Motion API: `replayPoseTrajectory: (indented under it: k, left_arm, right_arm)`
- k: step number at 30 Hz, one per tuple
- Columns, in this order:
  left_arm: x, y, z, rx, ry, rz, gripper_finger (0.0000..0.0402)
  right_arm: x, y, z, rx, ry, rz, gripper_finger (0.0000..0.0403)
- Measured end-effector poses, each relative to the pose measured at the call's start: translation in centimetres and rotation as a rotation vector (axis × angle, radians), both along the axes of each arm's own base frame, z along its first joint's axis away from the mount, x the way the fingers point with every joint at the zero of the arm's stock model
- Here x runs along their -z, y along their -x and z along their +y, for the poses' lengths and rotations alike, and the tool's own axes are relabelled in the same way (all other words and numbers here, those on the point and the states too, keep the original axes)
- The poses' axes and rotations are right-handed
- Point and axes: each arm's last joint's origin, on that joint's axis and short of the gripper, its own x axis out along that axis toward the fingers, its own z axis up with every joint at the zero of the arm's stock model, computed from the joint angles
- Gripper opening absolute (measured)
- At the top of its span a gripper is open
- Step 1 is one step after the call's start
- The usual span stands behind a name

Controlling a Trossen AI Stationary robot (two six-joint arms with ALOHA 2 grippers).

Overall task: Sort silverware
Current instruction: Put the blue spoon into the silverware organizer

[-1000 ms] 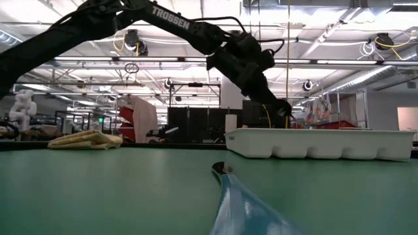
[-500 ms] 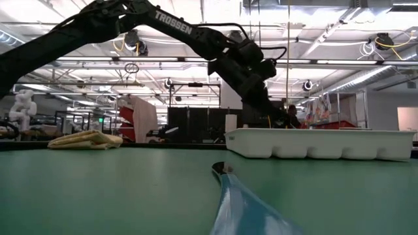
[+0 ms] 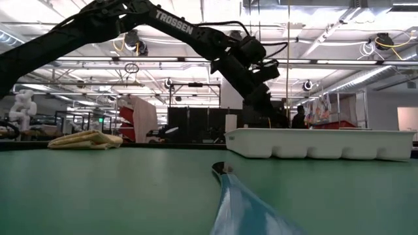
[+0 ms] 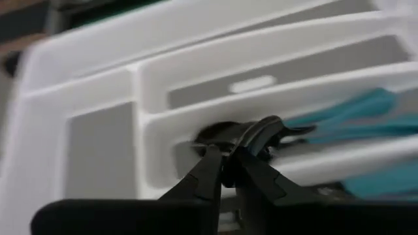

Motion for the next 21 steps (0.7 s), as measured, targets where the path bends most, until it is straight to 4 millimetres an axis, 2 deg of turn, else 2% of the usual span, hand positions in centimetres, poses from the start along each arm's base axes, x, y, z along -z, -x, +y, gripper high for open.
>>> replayPoseTrajectory:
  k: [4,21]
  left_arm:
    - [-0.2,-0.5,-0.6,-0.046,-0.074,-0.015,0.0045]
    - [-0.3,-1.0,-1.9,-0.093,-0.112,-0.015,0.0046]
  right_arm:
    - [0.0,0.0,0.0,-0.006,0.018,0.004,0.0183]
    - [0.0,0.0,0.2,-0.053,-0.002,0.009,0.0183]
